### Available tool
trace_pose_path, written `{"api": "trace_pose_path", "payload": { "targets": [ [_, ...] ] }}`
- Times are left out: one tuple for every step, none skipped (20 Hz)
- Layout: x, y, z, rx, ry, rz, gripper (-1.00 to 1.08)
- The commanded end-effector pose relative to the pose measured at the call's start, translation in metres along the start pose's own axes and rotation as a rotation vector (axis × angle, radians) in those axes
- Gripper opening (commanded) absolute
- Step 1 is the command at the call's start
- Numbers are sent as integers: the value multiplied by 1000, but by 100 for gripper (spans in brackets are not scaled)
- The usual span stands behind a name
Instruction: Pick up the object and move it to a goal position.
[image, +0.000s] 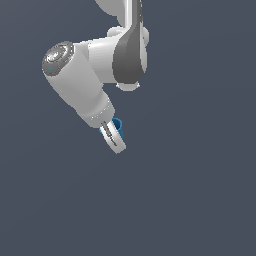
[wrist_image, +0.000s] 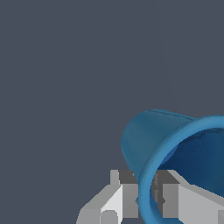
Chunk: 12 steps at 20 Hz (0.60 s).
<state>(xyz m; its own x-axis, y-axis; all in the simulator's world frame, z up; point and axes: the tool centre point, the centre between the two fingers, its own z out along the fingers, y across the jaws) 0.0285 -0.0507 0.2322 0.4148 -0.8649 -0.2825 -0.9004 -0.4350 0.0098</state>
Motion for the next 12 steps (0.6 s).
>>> {"api": "trace_pose_path", "payload": {
  "targets": [
    [3,0,-17,1,0,-1,-100],
    [4,0,-22,1,0,-1,-100],
    [5,0,-26,1,0,-1,-100],
    [6,0,-30,1,0,-2,-100],
    [7,0,-33,1,0,-2,-100],
    [7,-1,-36,1,0,-2,-100],
    [8,-1,-38,1,-1,-2,-100],
    [8,-1,-39,1,-1,-2,-100],
    [9,-1,-41,1,-1,-2,-100],
    [9,-1,-41,2,-1,-2,-100],
    [9,-1,-42,2,-1,-2,-100],
    [9,-1,-42,2,-1,-2,-100]
  ]
}}
